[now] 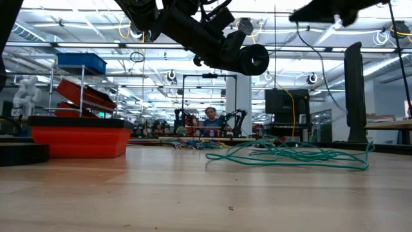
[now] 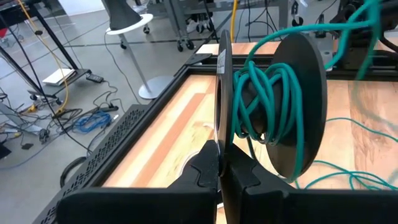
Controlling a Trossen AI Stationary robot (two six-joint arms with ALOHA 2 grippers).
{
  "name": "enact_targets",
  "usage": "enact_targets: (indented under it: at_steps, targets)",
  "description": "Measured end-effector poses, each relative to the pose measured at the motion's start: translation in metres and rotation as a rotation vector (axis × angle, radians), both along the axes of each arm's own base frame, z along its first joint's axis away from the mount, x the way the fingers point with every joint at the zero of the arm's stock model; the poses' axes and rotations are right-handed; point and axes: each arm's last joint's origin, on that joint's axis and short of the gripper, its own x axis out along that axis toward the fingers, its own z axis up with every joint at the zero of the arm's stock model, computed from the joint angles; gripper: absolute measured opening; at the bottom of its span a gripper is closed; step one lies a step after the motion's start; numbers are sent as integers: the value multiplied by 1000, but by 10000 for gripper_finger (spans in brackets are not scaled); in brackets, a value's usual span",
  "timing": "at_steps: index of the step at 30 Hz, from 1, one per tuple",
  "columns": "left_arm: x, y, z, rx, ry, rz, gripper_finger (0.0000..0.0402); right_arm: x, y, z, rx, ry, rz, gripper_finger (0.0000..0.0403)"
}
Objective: Coil cords
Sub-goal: Uncoil the green wire from the spool
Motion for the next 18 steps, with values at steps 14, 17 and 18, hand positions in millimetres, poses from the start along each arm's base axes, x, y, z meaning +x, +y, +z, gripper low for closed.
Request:
enact_targets:
  at_steps: [14,17,18]
  targets:
    - [1,0,2,2,-20,1,0,-13,-13,-47,456,181,38,0]
    - [1,0,3,2,-30,1,0,-6,-7,-52,511,226,126,0]
    - [1,0,3,2,-30,1,0,-3,-5,-53,523,239,161,0]
